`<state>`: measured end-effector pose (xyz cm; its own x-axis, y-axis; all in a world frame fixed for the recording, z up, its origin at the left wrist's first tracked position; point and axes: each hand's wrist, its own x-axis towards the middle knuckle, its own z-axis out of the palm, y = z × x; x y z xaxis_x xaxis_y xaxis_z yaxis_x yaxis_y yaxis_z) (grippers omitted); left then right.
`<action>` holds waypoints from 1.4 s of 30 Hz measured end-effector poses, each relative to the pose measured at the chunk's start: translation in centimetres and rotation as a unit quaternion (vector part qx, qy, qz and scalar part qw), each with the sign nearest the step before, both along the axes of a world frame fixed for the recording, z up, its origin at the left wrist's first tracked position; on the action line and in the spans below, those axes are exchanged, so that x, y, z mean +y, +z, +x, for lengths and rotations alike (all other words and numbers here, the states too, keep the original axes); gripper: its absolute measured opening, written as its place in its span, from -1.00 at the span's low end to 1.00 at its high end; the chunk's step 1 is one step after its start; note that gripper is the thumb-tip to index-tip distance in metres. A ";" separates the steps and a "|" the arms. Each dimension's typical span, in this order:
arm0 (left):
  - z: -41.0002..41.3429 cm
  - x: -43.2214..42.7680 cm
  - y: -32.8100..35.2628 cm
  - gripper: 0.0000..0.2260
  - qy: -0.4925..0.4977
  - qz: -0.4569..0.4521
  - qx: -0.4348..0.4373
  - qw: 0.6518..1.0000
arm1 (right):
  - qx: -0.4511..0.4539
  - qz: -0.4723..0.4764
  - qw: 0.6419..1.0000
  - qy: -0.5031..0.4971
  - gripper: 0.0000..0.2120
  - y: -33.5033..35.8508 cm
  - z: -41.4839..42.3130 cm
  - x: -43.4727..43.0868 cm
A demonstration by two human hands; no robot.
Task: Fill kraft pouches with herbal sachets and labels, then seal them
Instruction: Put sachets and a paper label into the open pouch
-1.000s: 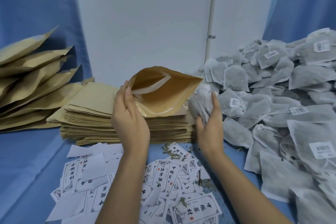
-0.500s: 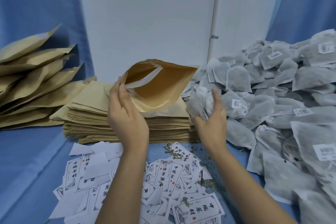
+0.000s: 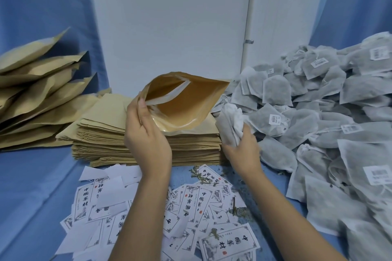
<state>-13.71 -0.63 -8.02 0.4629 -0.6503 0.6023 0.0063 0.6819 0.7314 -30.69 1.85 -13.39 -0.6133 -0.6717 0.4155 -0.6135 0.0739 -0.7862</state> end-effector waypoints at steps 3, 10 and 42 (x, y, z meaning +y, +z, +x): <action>0.0 0.1 0.0 -0.69 -0.001 0.004 -0.001 1.000 | -0.046 -0.069 0.996 -0.010 -0.46 0.2 -0.1 0.2; 0.4 0.7 1.1 -0.64 0.029 -0.023 0.023 0.999 | -0.245 -0.282 0.921 0.110 -0.59 3.8 1.5 0.8; -0.6 0.0 -0.7 -0.66 -0.017 0.033 -0.149 0.988 | -0.422 0.133 0.755 0.483 -0.64 6.8 -0.4 3.2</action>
<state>-14.31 -0.62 -8.69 0.2485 -0.7045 0.6648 -0.1932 0.6364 0.7467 -31.13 5.02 -6.62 0.2454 -0.9662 -0.0792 0.2298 0.1373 -0.9635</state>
